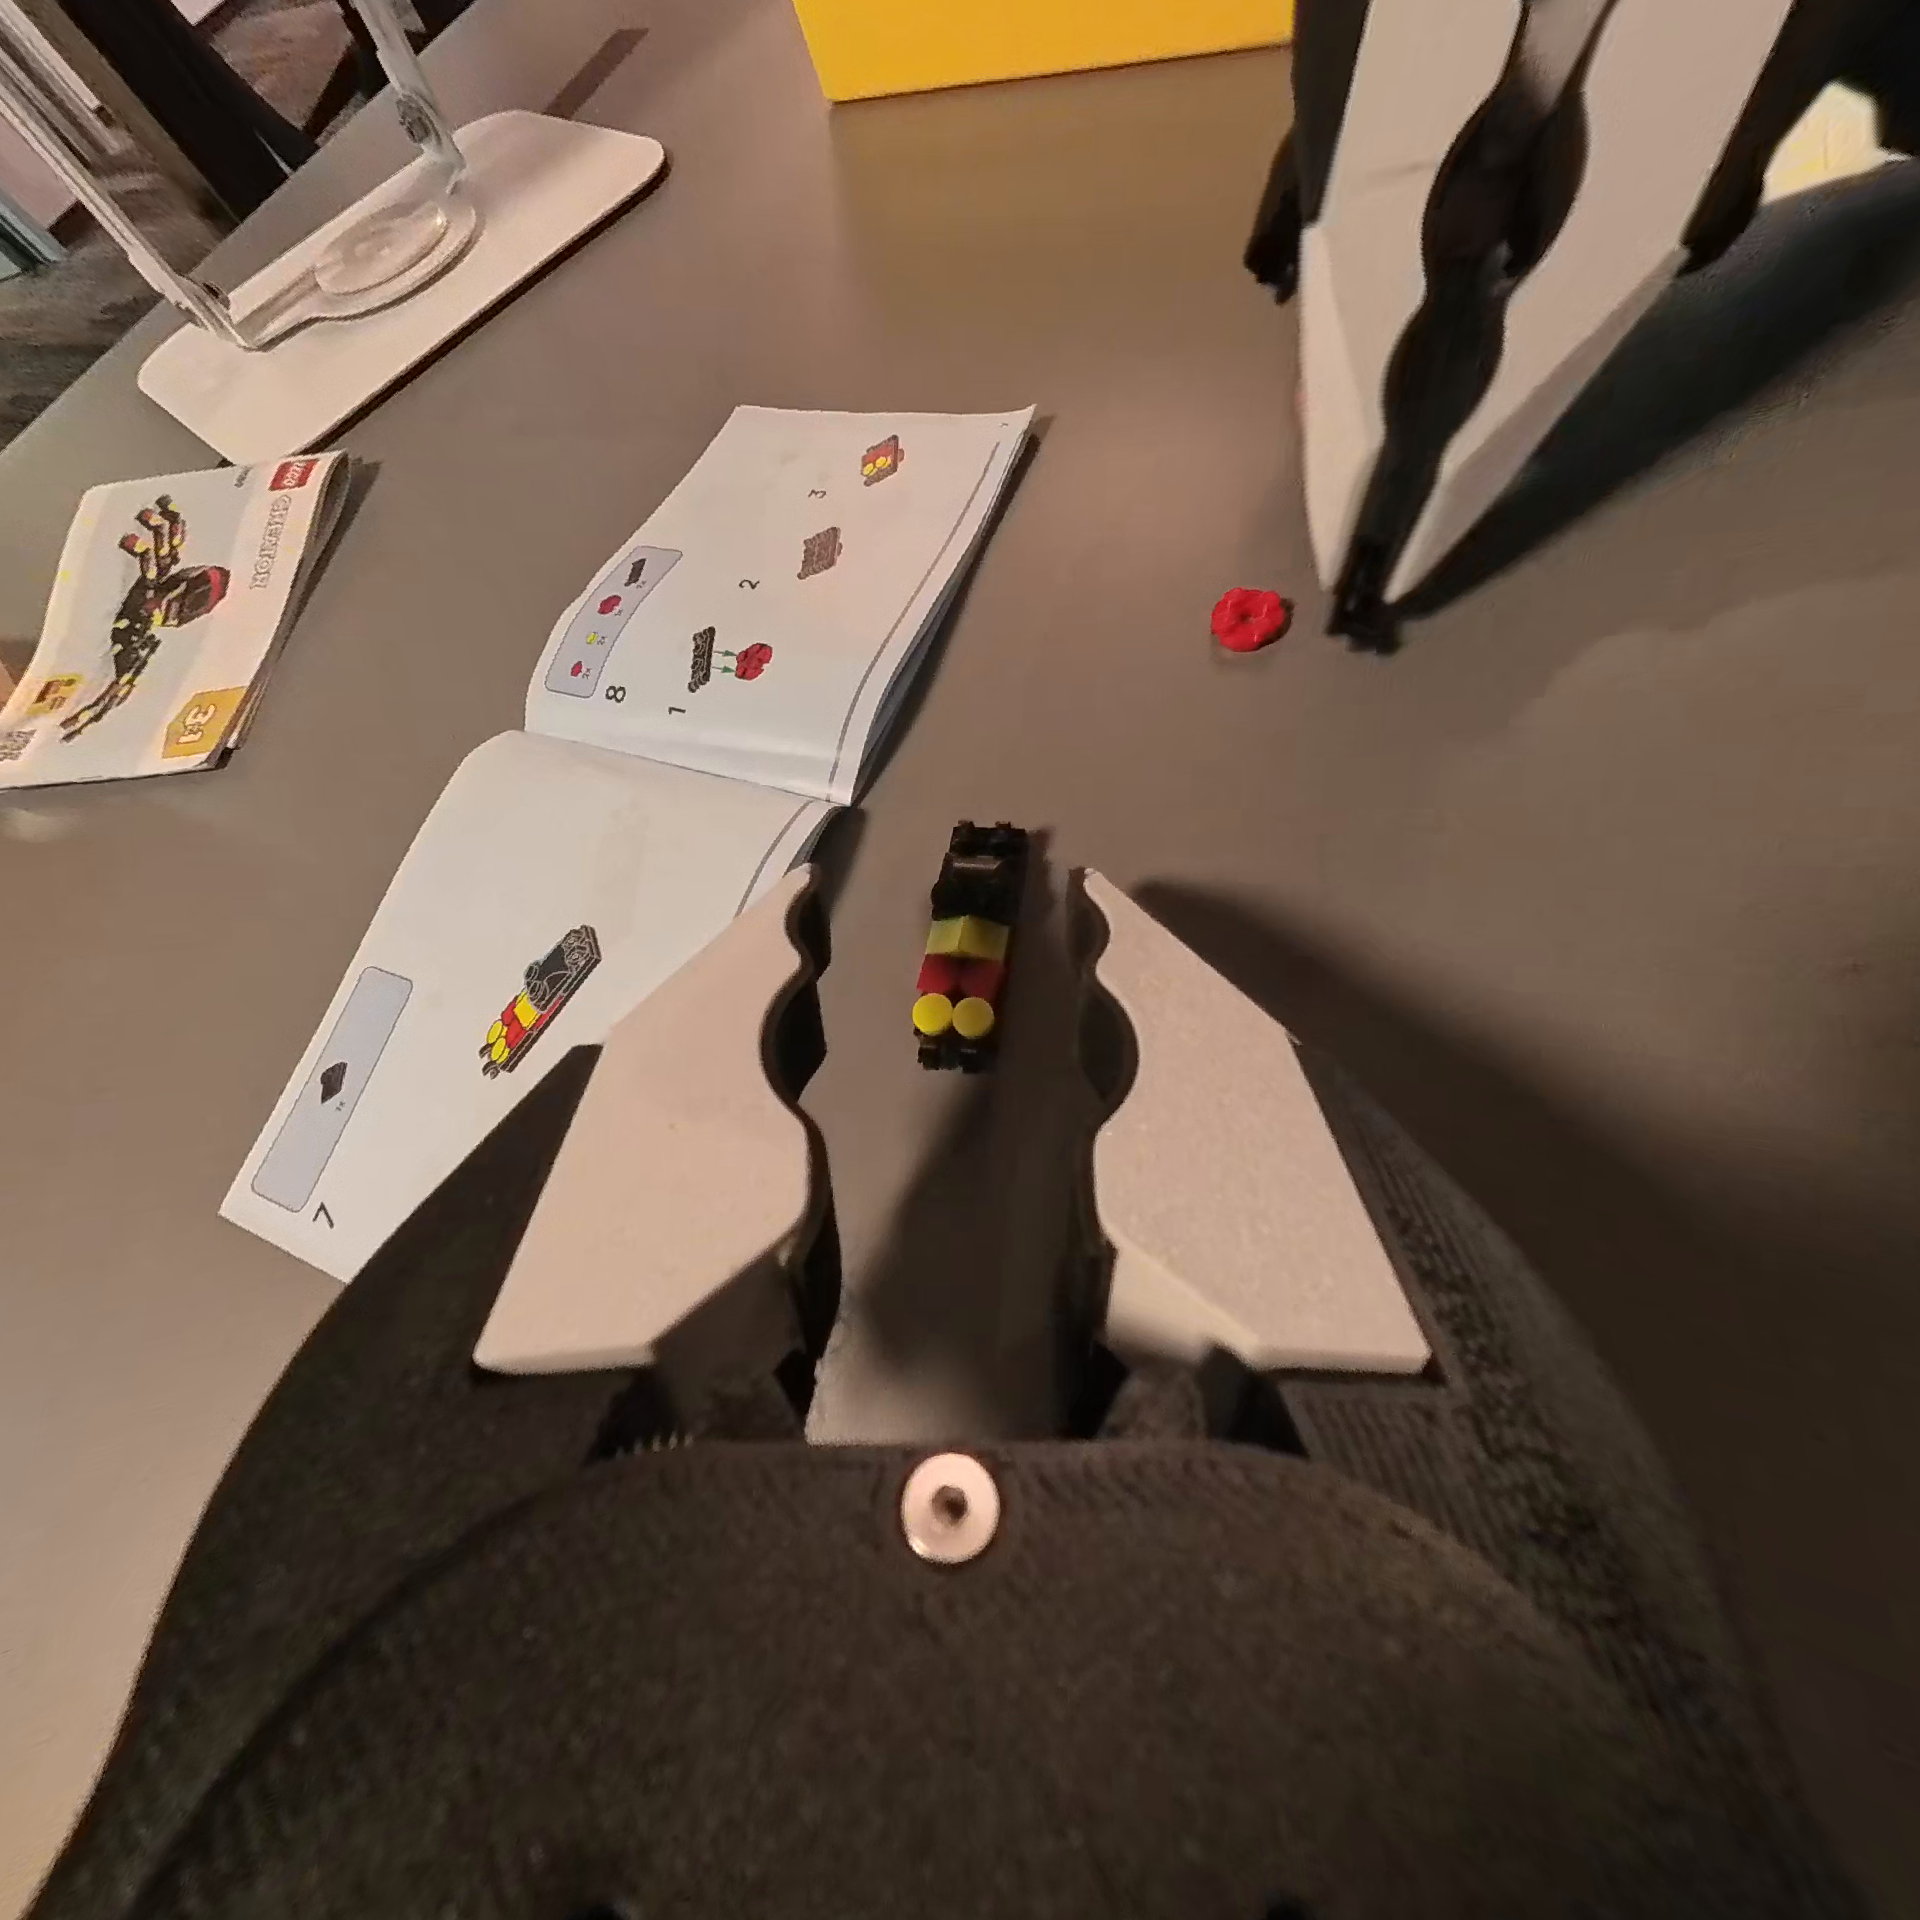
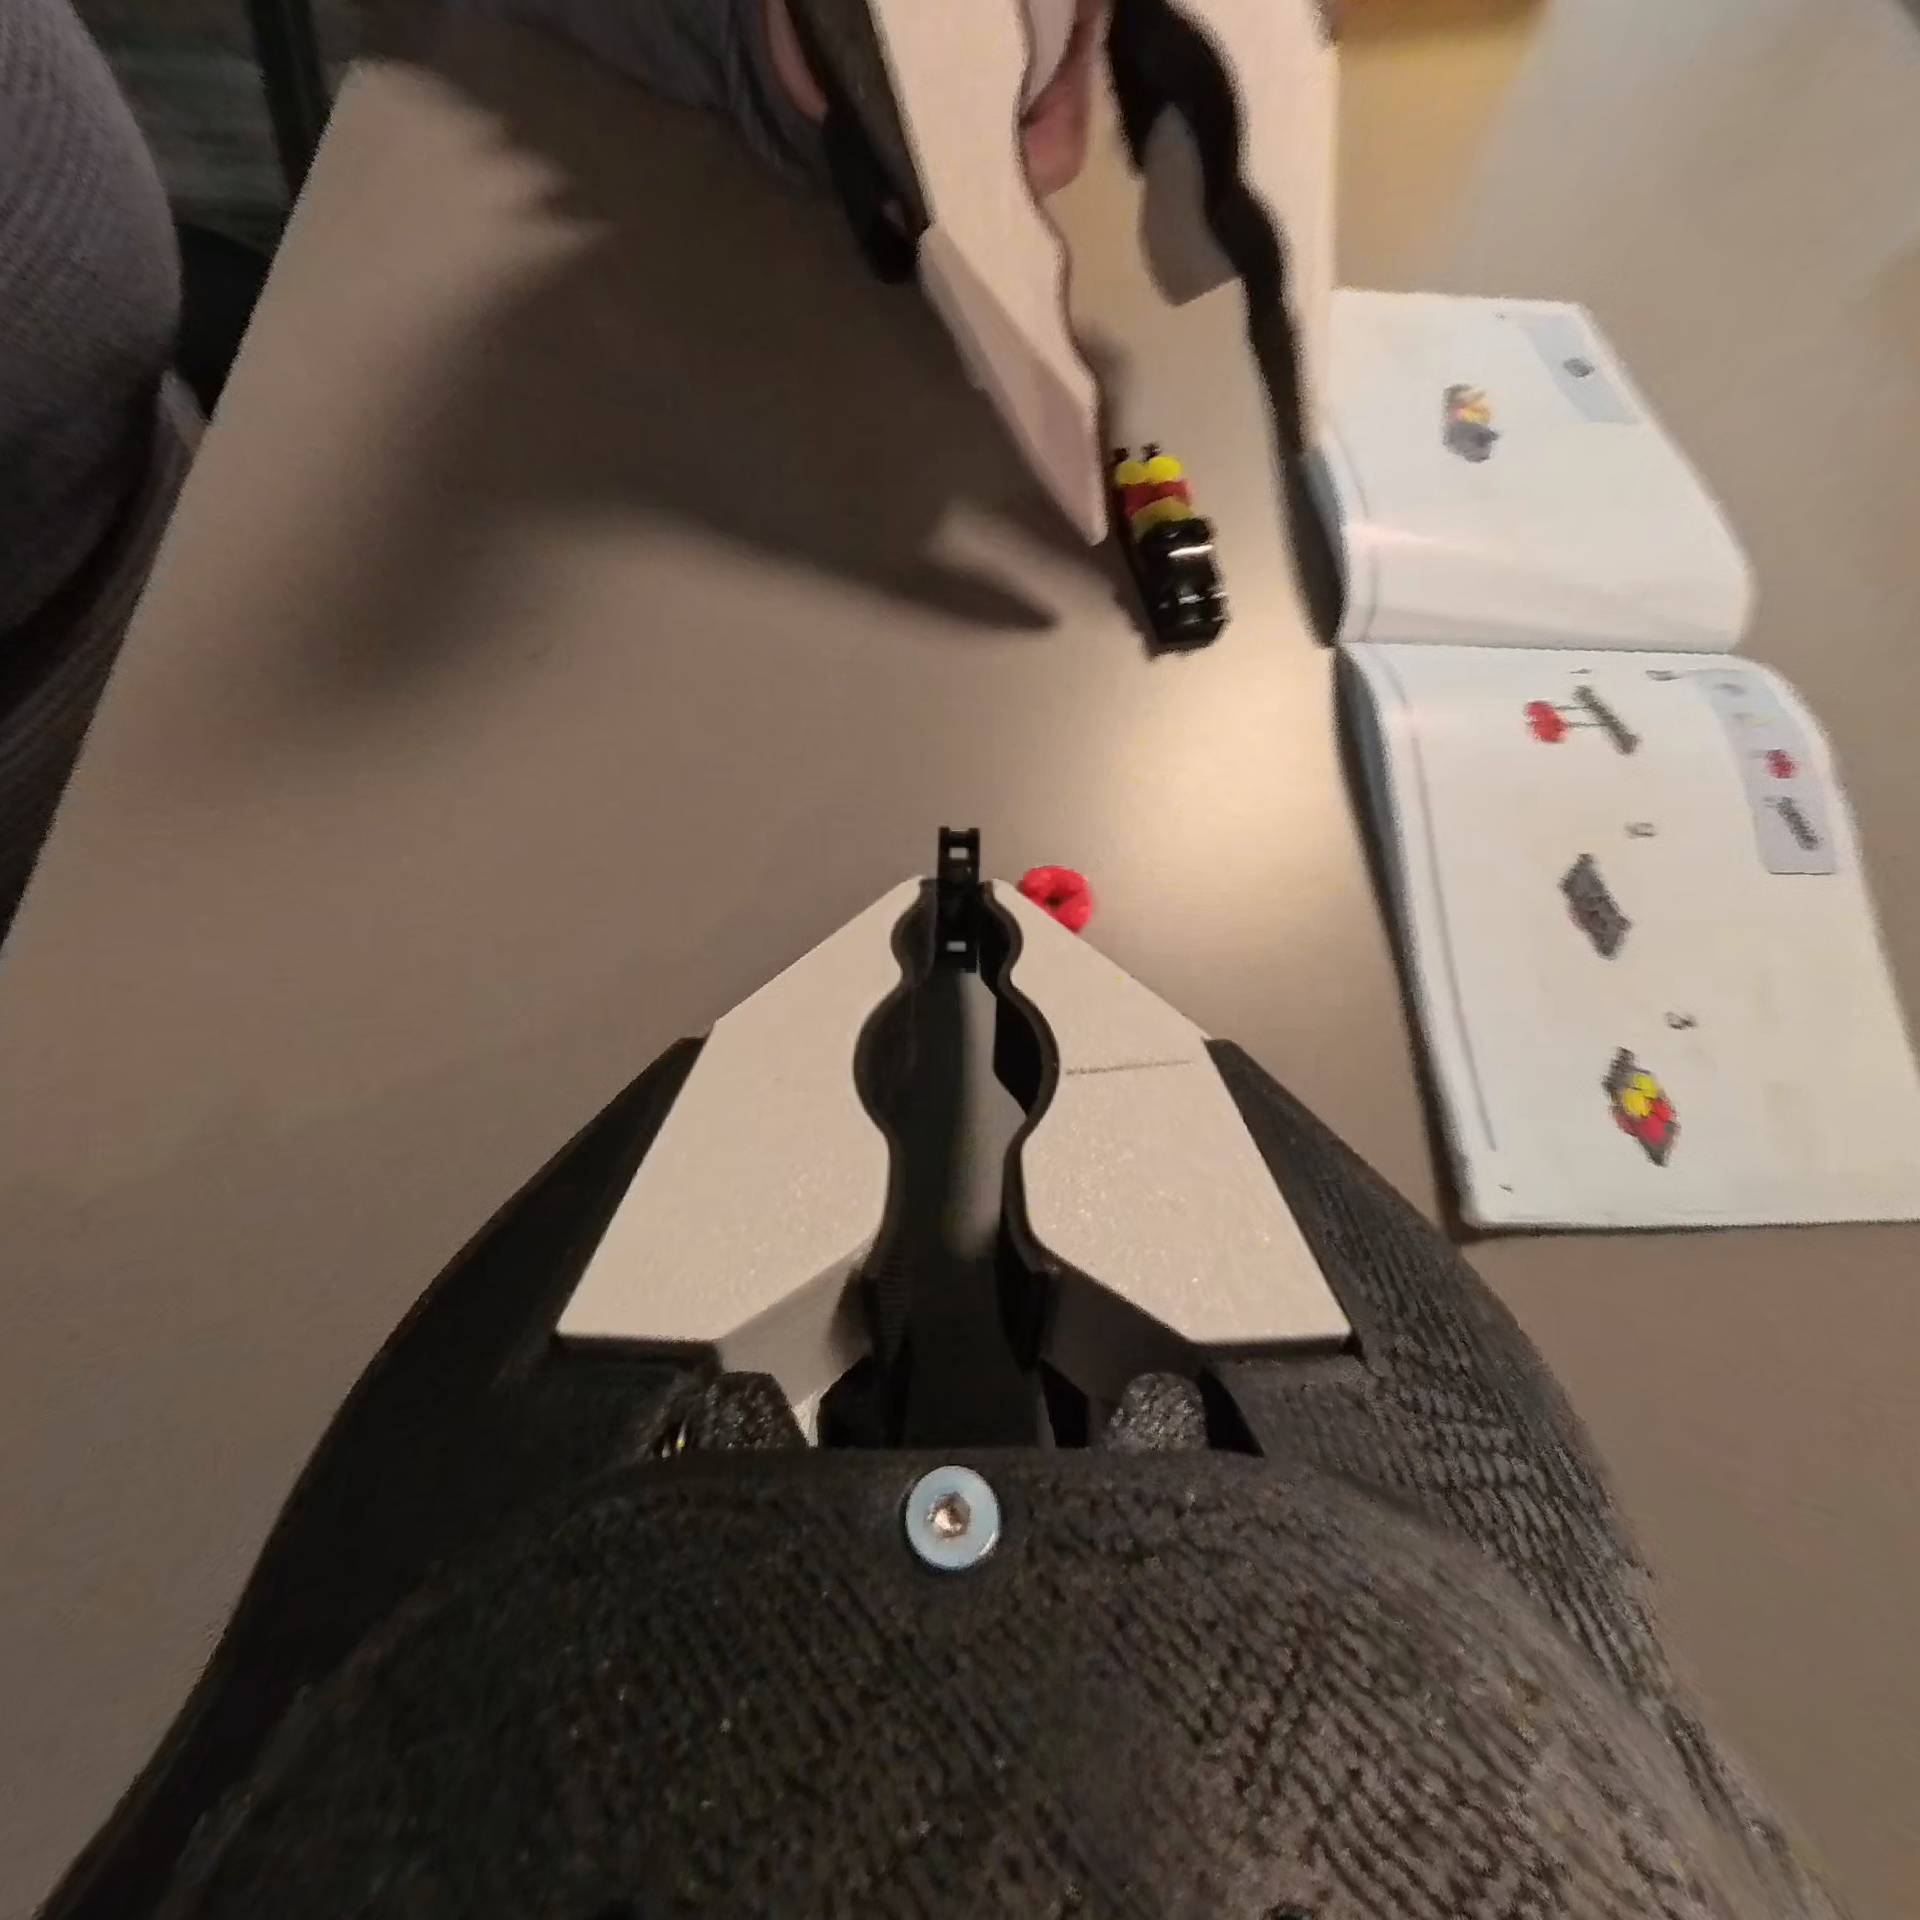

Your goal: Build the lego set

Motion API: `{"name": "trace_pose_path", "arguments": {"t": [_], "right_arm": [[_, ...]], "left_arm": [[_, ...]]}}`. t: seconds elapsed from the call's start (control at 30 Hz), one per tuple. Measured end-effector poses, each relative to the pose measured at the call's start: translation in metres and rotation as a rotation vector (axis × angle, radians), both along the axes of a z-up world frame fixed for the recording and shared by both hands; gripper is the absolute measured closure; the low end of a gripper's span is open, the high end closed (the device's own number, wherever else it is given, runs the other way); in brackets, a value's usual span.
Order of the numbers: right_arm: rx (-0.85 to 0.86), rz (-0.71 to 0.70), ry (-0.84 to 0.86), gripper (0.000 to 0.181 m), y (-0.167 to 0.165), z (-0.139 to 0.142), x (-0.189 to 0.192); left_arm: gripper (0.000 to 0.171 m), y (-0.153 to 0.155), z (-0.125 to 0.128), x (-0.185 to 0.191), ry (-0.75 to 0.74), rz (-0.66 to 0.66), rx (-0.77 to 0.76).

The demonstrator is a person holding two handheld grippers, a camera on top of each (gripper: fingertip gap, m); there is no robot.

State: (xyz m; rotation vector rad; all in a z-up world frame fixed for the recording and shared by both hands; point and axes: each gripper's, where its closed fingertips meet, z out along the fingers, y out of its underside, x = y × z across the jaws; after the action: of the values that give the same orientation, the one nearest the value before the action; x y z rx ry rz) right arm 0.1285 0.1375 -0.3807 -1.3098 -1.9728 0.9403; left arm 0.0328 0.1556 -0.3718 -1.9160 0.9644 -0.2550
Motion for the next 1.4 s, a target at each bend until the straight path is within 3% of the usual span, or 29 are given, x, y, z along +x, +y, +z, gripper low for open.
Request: {"name": "trace_pose_path", "arguments": {"t": [0.3,1.13,1.4], "right_arm": [[0.062,-0.108,0.038,0.176,0.020,0.002,-0.010],[0.088,-0.120,0.023,0.179,0.021,-0.001,-0.011],[0.045,-0.130,0.007,0.171,0.022,-0.001,-0.007]], "left_arm": [[0.127,-0.001,-0.002,0.001,0.019,-0.006,0.008],[0.127,-0.001,-0.003,0.003,0.037,-0.010,0.011],[0.127,-0.001,-0.003,0.003,0.038,-0.012,0.014]]}}
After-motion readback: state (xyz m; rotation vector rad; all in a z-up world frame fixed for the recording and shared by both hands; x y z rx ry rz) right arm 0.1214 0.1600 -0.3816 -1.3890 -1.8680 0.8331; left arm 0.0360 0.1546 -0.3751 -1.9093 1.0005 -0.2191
